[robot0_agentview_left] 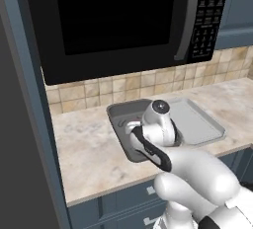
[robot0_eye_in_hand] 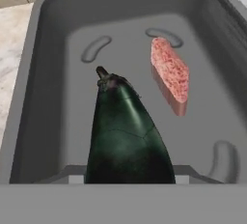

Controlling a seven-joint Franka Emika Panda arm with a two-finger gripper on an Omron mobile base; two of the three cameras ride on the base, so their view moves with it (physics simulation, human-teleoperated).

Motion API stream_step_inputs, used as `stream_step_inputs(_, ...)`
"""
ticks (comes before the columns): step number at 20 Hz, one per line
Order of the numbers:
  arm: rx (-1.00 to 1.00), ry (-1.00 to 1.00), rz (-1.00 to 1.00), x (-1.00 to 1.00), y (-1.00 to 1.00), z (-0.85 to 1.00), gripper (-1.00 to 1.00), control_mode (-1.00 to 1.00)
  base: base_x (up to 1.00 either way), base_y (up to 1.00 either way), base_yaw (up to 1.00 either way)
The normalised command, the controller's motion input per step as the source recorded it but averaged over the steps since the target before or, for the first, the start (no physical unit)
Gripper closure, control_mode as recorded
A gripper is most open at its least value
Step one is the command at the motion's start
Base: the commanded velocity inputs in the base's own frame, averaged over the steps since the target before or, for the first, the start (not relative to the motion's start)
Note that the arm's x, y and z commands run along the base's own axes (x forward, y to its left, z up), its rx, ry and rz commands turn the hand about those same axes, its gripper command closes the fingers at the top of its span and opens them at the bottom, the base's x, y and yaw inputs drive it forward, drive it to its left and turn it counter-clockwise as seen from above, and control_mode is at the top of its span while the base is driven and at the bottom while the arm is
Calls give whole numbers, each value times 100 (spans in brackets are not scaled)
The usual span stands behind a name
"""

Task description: Place one eggplant and one steak in each tupperware on the nearby counter, to pack two identical lunches.

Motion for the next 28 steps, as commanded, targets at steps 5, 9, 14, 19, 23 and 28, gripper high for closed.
stream_step_inputs(5, 0, 7, 0, 44, 1, -26, 100, -100, 0, 0, 0)
stream_step_inputs(9, 0, 6, 0, 44, 4, -27, 100, -100, 0, 0, 0)
stream_step_inputs(14, 0, 4, 0, 33, 7, -32, 100, -100, 0, 0, 0)
stream_step_inputs(19, 0, 0, 0, 15, 0, -31, 100, -100, 0, 0, 0)
stream_step_inputs(23, 0, 0, 0, 9, 0, -15, -100, -100, 0, 0, 0)
stream_step_inputs(28, 0, 0, 0, -20, 0, 17, -100, -100, 0, 0, 0)
